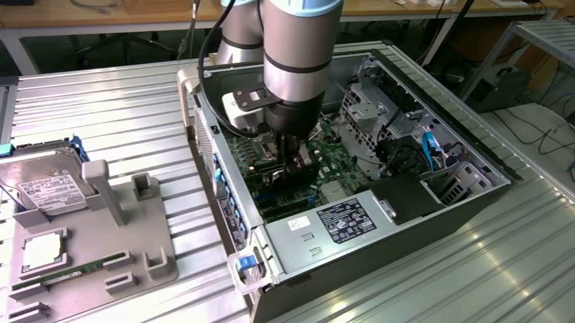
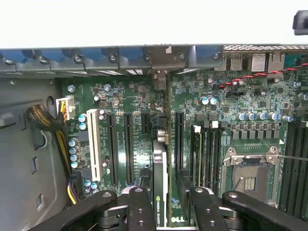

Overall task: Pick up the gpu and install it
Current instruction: 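Insert the gpu into the slot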

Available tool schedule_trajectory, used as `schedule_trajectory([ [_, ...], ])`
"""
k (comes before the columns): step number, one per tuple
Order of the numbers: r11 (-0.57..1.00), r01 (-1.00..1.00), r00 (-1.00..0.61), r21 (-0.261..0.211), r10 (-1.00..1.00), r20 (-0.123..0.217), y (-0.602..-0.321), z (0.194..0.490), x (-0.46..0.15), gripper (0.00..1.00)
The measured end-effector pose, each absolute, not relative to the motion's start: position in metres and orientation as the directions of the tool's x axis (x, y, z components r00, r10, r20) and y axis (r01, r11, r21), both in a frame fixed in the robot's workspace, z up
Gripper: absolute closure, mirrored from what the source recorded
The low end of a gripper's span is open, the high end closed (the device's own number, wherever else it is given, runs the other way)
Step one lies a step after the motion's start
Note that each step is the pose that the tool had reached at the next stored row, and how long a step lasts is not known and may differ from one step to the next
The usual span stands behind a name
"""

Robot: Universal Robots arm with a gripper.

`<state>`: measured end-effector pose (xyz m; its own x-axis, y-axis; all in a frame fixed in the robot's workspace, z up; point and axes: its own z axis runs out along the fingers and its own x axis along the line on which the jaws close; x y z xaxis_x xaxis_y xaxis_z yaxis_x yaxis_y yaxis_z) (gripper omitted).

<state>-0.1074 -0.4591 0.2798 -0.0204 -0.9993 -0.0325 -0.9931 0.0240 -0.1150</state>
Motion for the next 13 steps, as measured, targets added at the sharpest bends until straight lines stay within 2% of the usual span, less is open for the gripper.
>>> schedule_trajectory([
  [5, 0.024, -0.993, -0.02, -0.119, -0.999, -0.033, -0.4591, 0.2804, -0.1082, 0.66],
  [6, 0.024, -0.993, -0.02, -0.119, -0.999, -0.033, -0.4591, 0.2805, -0.1083, 0.73],
  [7, 0.024, -0.993, -0.02, -0.119, -0.999, -0.033, -0.4591, 0.2805, -0.1083, 0.73],
  [9, 0.024, -0.993, -0.02, -0.119, -0.999, -0.033, -0.4591, 0.2805, -0.1083, 0.89],
  [13, 0.024, -0.993, -0.02, -0.119, -0.999, -0.033, -0.4591, 0.2805, -0.1083, 0.89],
])
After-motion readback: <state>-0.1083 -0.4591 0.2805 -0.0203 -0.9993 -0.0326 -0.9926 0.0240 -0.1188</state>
